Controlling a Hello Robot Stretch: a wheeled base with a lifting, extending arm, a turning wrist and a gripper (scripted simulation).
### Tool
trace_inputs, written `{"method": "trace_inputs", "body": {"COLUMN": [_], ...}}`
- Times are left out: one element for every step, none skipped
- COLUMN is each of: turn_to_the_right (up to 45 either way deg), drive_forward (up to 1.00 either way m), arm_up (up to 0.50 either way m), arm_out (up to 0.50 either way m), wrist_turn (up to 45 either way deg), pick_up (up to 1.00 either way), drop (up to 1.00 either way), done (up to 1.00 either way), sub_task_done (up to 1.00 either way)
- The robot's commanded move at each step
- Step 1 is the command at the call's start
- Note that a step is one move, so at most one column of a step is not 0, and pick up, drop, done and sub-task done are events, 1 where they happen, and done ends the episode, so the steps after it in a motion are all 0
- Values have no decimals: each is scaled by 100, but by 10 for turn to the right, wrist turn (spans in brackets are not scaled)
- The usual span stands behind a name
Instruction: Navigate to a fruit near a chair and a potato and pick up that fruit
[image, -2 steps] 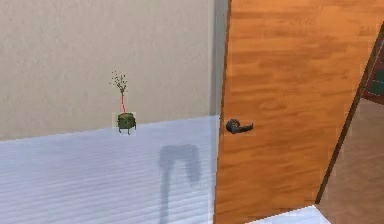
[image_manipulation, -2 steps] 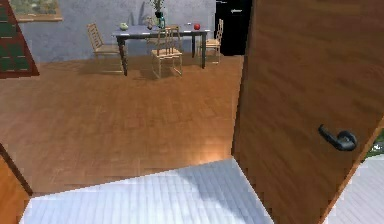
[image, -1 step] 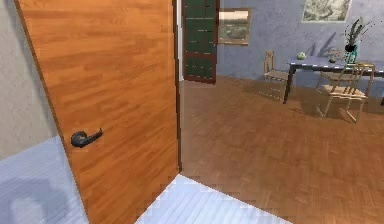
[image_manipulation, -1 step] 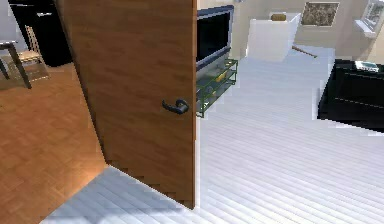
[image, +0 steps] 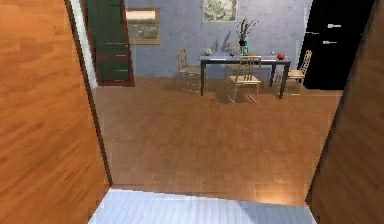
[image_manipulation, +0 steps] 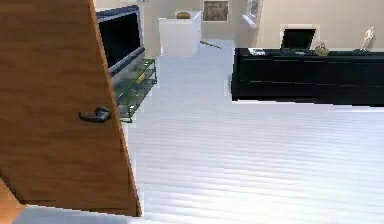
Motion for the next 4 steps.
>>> {"method": "trace_inputs", "body": {"turn_to_the_right": [30,0,0,0], "drive_forward": [0,100,100,100], "arm_up": [0,0,0,0], "arm_out": [0,0,0,0], "wrist_turn": [0,0,0,0], "pick_up": [0,0,0,0], "drop": [0,0,0,0], "done": [0,0,0,0], "sub_task_done": [0,0,0,0]}}
